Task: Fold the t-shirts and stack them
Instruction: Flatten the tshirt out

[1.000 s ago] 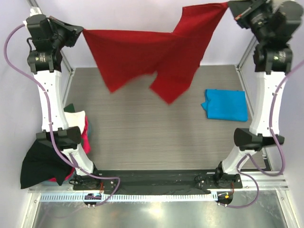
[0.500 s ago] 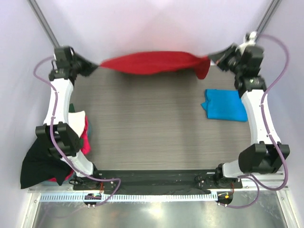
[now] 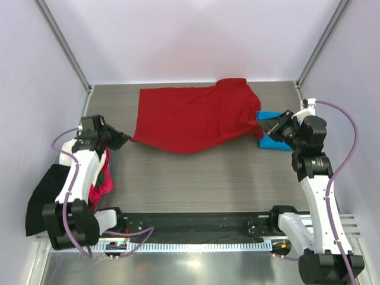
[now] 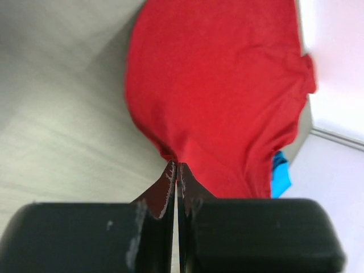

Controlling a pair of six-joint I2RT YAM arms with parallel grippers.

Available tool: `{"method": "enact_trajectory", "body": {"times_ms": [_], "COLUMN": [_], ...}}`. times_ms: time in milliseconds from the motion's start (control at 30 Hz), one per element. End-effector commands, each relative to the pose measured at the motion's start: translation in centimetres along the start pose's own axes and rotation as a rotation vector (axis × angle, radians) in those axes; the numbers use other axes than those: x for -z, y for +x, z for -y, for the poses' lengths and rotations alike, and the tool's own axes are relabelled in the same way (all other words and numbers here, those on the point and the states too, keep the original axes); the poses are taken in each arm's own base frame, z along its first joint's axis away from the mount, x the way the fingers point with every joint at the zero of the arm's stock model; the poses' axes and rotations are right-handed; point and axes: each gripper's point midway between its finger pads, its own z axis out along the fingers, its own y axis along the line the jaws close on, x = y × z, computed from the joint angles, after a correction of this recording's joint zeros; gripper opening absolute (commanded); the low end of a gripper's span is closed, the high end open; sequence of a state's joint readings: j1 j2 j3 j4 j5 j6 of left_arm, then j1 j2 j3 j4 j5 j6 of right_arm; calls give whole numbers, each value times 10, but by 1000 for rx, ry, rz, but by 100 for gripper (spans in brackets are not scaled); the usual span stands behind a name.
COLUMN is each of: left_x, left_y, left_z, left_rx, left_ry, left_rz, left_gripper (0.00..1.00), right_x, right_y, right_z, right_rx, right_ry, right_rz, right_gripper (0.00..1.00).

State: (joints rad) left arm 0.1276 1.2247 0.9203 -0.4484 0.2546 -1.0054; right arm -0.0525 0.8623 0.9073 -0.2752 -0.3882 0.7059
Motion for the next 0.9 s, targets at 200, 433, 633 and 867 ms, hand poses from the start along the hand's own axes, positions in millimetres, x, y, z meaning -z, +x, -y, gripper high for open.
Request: {"method": "enact_trajectory", "body": {"times_ms": [200,433,633,867], "left_x": [16,14,-11,-32], "left_y": [36,31,26,13], "left_z": [-74,-96,-86,-71], "left_rx": [-15,-1,23,43], "left_ry": [-135,-208,-212,-216], "left_rz": [17,72,21,0], "left_gripper": [0,0,0,0], "right_x": [39,35,5,-24], "right_y": [81,93,72,19], "right_z": [44,55,64,50], "right_rx": [-22,-15,10,63], "right_ry": [108,132,178,205], "right_rz": [-202,-272,-260,-176], "right_gripper": [1,1,1,1]}}
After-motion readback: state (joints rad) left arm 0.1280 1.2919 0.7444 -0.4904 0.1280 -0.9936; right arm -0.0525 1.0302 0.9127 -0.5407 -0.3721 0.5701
